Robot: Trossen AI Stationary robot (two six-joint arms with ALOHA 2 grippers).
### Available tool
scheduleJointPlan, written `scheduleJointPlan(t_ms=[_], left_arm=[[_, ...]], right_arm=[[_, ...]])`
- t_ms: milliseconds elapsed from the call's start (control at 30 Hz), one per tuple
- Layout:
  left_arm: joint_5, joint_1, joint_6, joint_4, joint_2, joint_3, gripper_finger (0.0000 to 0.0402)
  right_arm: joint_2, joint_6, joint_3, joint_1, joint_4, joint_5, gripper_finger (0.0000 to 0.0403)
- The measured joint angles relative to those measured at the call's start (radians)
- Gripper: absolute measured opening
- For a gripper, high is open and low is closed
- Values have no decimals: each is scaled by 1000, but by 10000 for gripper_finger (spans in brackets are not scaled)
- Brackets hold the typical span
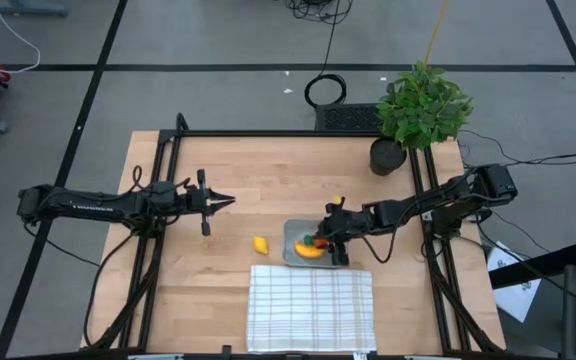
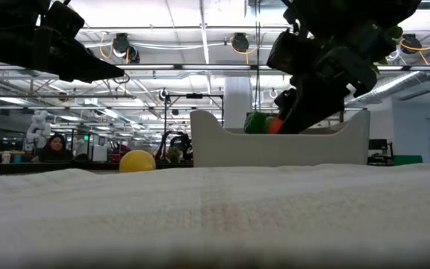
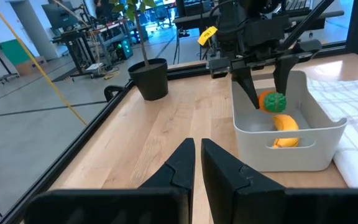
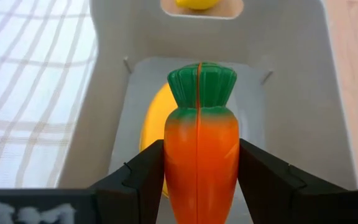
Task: Pick and placing Produce into tupperware
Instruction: Put the orange carrot into the gray bin
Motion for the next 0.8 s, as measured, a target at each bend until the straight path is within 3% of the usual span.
scheduleJointPlan(t_ms=[800], left_arm=[[0, 0, -13, -4, 0, 0, 33]], right_arm=[[0, -39, 0, -3, 58, -29, 173]])
